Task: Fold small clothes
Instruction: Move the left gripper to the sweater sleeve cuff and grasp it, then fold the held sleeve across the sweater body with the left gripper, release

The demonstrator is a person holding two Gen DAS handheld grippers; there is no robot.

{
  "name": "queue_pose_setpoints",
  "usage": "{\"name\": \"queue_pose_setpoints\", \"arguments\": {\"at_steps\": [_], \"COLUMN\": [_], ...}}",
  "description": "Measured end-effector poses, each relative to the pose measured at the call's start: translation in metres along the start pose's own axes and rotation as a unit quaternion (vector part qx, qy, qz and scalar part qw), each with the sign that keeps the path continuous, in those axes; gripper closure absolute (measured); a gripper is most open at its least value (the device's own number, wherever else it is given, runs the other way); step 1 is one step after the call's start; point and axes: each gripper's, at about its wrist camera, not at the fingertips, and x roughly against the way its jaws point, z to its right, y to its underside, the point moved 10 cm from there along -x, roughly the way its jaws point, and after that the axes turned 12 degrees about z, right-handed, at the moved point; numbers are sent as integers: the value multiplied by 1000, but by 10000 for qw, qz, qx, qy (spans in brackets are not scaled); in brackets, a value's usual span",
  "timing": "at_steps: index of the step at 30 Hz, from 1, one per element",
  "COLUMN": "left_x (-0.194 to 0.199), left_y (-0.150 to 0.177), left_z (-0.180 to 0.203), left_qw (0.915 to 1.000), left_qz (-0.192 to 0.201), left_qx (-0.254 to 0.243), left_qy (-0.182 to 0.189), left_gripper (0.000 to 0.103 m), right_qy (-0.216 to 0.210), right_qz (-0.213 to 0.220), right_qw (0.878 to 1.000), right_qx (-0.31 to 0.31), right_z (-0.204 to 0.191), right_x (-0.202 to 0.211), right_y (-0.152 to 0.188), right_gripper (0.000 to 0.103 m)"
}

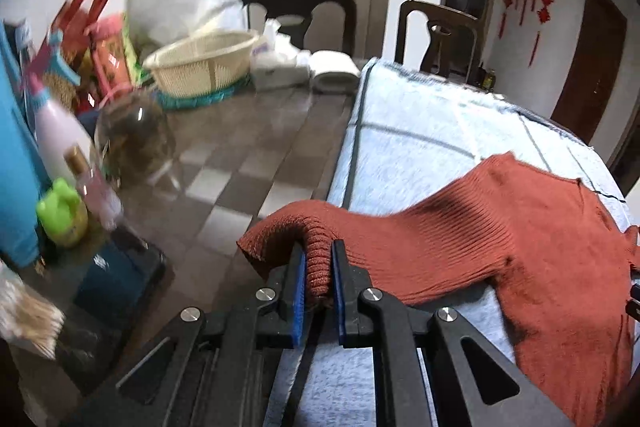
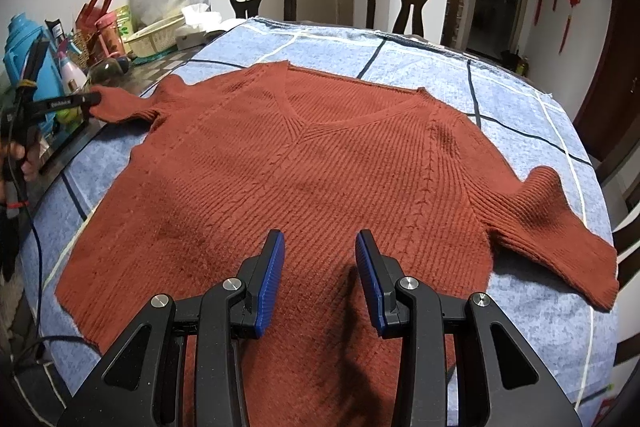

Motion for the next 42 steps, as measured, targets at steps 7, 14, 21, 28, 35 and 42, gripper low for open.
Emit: {"name": "queue_pose_setpoints", "arguments": {"at_steps": [7, 14, 21, 28, 35, 42], "left_x": [28, 24, 7, 20, -21, -52], "left_y": [-52, -66, -20, -43, -16, -2], "left_z": [70, 215, 311, 256, 193, 172], "left_qw": [9953, 9721, 9310, 9502, 9741, 9809], "left_qz": [365, 355, -616, -1, -237, -454], "left_qx": [-355, -783, -566, -654, -798, -476], "left_qy": [823, 2183, 3553, 3047, 2103, 1830], "left_gripper": [90, 90, 86, 75, 75, 75], "right_qy": [-12, 37, 84, -296, -515, -463], "right_qz": [88, 61, 97, 93, -421, -745], "right_qw": [9998, 9991, 9977, 9945, 9872, 9822], "right_qx": [-167, -410, -661, -1000, -1451, -1660], "right_z": [8, 18, 30, 20, 17, 20], "right_x": [7, 12, 24, 10, -52, -86], "right_y": [1, 5, 2, -17, -28, -26], "right_gripper": [65, 65, 65, 65, 65, 96]}}
